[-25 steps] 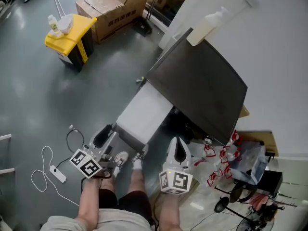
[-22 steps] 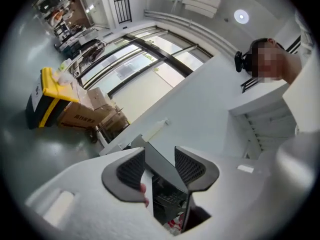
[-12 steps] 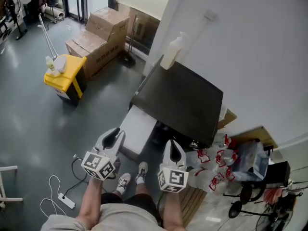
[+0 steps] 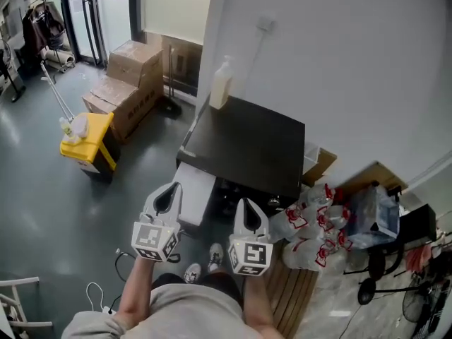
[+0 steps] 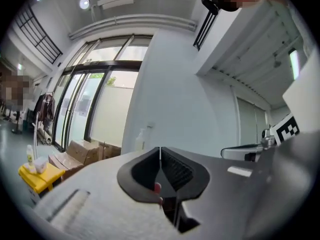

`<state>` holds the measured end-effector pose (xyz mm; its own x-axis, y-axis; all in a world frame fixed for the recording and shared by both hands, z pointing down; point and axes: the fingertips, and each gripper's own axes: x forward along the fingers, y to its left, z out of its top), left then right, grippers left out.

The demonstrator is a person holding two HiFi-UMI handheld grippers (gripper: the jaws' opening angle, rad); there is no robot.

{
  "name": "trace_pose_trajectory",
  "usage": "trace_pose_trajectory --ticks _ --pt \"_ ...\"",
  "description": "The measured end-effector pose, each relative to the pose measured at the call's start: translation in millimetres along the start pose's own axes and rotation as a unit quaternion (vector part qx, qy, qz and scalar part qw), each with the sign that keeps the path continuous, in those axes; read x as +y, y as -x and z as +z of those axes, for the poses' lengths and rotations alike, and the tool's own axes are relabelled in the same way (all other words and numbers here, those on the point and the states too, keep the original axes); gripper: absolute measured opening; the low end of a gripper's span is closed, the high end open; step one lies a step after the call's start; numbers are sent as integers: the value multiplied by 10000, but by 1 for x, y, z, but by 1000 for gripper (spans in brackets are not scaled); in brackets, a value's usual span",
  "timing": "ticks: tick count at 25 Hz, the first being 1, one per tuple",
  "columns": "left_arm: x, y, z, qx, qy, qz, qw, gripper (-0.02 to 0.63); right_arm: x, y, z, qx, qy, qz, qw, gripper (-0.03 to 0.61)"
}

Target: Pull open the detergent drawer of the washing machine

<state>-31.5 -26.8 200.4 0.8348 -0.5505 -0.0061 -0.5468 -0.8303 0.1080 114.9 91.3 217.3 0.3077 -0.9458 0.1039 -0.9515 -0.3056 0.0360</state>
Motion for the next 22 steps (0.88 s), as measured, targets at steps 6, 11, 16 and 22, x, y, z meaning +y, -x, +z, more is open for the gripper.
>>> trace_pose_trajectory --ticks 6,11,16,22 --pt "-34 -1 -1 86 -424 -276 9987 12 -7 20 6 -170 58 -142 9997 5" --pt "-50 -5 0 79 -642 -419 9970 12 -14 29 6 -235 71 -242 9994 5" --pt "-57 -5 -1 92 -645 -455 9968 12 -18 35 2 -212 63 -288 9993 5" --pt "-63 -7 -6 130 -734 -439 9963 12 -23 38 0 -182 90 -325 9993 5"
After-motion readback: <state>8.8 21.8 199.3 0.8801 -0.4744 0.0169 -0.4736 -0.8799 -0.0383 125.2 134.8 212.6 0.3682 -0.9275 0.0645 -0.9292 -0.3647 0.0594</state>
